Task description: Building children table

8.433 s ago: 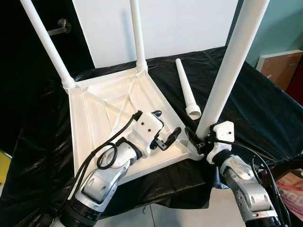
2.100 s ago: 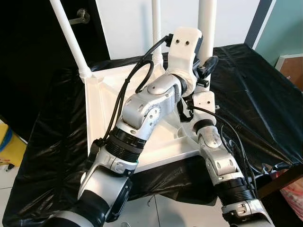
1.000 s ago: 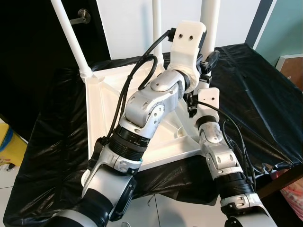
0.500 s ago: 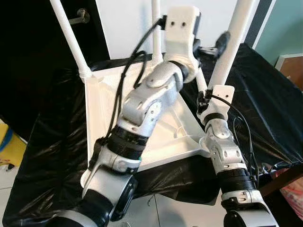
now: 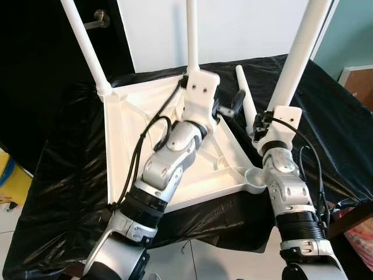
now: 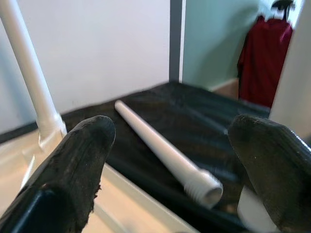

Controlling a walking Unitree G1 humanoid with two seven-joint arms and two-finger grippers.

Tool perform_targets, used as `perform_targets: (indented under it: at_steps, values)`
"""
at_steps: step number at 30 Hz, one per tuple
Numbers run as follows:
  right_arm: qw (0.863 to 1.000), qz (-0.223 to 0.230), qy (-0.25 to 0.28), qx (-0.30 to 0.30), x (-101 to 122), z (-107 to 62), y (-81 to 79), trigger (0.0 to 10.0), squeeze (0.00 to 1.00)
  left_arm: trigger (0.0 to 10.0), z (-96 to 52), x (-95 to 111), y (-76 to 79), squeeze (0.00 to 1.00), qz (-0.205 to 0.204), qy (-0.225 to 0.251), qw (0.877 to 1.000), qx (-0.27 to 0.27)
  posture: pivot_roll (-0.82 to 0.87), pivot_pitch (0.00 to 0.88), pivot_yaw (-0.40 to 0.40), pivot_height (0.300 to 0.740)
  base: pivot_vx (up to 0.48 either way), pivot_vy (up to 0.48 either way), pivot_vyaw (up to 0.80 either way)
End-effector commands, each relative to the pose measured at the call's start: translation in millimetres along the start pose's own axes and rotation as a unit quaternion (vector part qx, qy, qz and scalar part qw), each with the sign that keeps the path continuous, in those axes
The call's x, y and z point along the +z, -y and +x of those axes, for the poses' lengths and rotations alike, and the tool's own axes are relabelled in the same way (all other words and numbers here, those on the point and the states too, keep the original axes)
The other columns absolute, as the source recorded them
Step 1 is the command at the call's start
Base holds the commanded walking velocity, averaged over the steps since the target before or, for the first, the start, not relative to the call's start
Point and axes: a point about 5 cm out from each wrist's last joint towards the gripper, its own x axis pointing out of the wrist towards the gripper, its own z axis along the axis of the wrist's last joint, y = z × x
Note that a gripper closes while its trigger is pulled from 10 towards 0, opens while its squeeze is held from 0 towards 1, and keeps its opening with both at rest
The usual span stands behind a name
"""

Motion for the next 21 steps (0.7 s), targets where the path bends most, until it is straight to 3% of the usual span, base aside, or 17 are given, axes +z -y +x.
perform_targets:
  at_steps: [1,11,21]
  values:
    - [1.000,0.001,0.001,-0.001,2,-2.0,2.9,10.0,0.00,10.0,-2.6,-14,7.4,0.00,0.011,-0.029,0.996,-0.084,-0.21,0.071,0.037,0.740,0.000,0.000,0.00]
    - [1.000,-0.002,-0.002,0.021,1,-10.2,0.5,10.0,0.00,10.0,-17.1,-56,11.7,0.00,0.012,-0.106,0.988,-0.114,-0.22,0.082,0.046,0.740,0.000,0.000,0.00]
    - [0.999,-0.001,-0.008,0.035,0,-13.2,-4.2,10.0,0.00,10.0,-32.6,-82,11.4,0.00,0.069,-0.148,0.977,-0.135,-0.21,0.080,0.042,0.740,0.000,0.000,0.00]
